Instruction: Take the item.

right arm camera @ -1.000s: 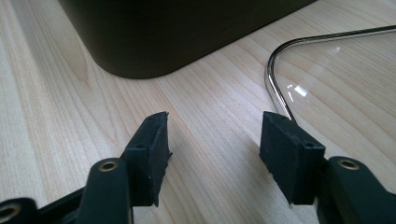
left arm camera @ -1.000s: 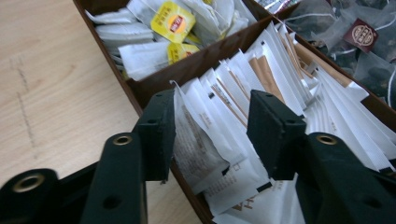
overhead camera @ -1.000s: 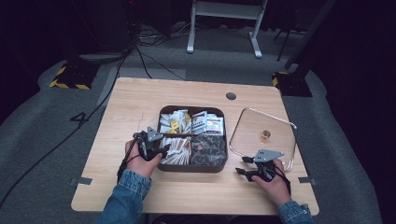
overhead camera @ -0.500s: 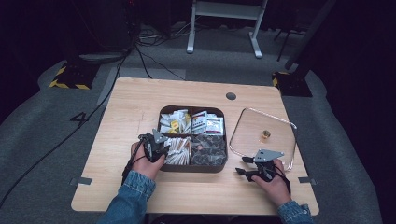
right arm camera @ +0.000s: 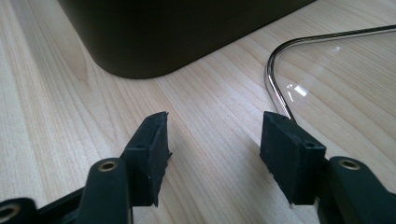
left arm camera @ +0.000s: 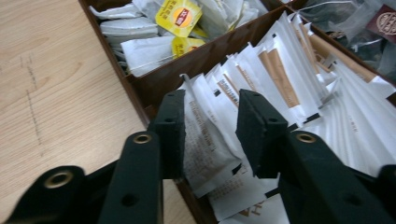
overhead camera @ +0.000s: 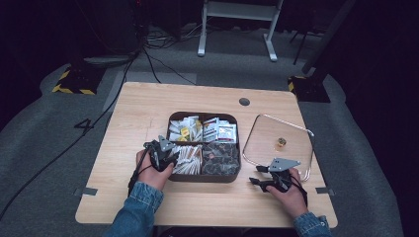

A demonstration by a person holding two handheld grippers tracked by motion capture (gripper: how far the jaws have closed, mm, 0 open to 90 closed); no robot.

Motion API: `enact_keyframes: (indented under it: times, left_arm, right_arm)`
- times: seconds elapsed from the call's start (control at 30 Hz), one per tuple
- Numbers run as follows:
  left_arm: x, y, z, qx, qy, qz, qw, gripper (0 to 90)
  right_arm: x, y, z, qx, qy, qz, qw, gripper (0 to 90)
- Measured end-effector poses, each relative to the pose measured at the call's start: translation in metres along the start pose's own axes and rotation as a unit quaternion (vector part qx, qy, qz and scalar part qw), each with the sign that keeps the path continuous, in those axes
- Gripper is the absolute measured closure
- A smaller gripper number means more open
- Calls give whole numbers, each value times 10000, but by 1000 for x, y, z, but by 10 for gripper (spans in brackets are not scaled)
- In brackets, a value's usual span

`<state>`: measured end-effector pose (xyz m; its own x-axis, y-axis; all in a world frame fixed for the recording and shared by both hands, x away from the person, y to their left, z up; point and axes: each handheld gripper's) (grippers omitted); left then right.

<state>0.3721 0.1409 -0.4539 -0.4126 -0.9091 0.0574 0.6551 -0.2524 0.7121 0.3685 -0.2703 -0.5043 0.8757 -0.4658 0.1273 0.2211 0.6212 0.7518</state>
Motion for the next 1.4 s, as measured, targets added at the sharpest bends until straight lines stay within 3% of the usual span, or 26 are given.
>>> enact_keyframes:
  times: [0.2, 0.33, 0.6, 0.67, 0.8, 0.83, 0.97, 1.1, 1.13, 1.17, 1.2, 1.23, 1.27, 1.3, 1.37, 1.4]
  left_arm:
    - [1, -1, -5, -161, 135, -157, 9997, 796]
    - [3, 1, -10, -370, 210, -245, 9988, 800]
    - [2, 2, -10, -426, 218, -221, 9986, 844]
    - [-3, 1, -7, -378, 82, -46, 9992, 880]
    - [-7, 1, -2, -266, -26, 57, 9996, 895]
    - [-9, 2, 3, -148, -160, 174, 9996, 896]
    - [-12, 2, 14, 174, -479, 406, 9979, 898]
    - [-14, 5, 21, 271, -664, 454, 9964, 898]
    - [-14, 7, 26, 387, -793, 516, 9948, 899]
    - [-14, 7, 26, 387, -793, 516, 9948, 899]
    - [-15, 8, 31, 503, -952, 585, 9925, 899]
    - [-15, 8, 31, 503, -952, 585, 9925, 899]
    - [-15, 10, 36, 615, -1081, 621, 9903, 899]
    - [-15, 10, 36, 615, -1081, 621, 9903, 899]
    - [-14, 12, 42, 725, -1305, 682, 9864, 899]
    - [-14, 12, 42, 725, -1305, 682, 9864, 898]
  right_arm:
    - [0, 0, 0, -4, -1, 1, 10000, 423]
    - [-1, 0, 0, -3, -19, 33, 10000, 422]
    - [-1, 0, 1, -2, -22, 31, 10000, 422]
    - [-1, 0, 1, 0, -16, 17, 10000, 422]
    - [-1, -1, 1, -7, 4, -11, 10000, 421]
    - [-1, -1, 1, -8, 4, -15, 10000, 420]
    - [0, -1, 1, -14, -6, -20, 10000, 416]
    - [0, -1, 1, -15, -14, -30, 10000, 413]
    - [0, -1, 1, -15, -19, -30, 10000, 412]
    - [0, 0, 1, -16, -18, -31, 10000, 411]
    - [0, 0, 1, -17, -15, -35, 10000, 411]
    - [0, 0, 1, -17, -15, -35, 10000, 411]
    - [0, -1, 1, -16, -15, -36, 10000, 411]
    - [0, -1, 1, -16, -15, -35, 10000, 411]
    - [0, 0, 1, -17, -16, -37, 10000, 411]
    - [0, 0, 1, -17, -16, -37, 10000, 411]
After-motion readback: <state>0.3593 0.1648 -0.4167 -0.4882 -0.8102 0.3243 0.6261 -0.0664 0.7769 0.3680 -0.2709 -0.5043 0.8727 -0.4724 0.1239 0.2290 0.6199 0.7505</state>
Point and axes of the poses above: each handheld gripper's, and its own axes: z roughly backward along the jaws, y roughly out of its top, x roughly to its right, and after that the axes turned 9 degrees about z, right-handed
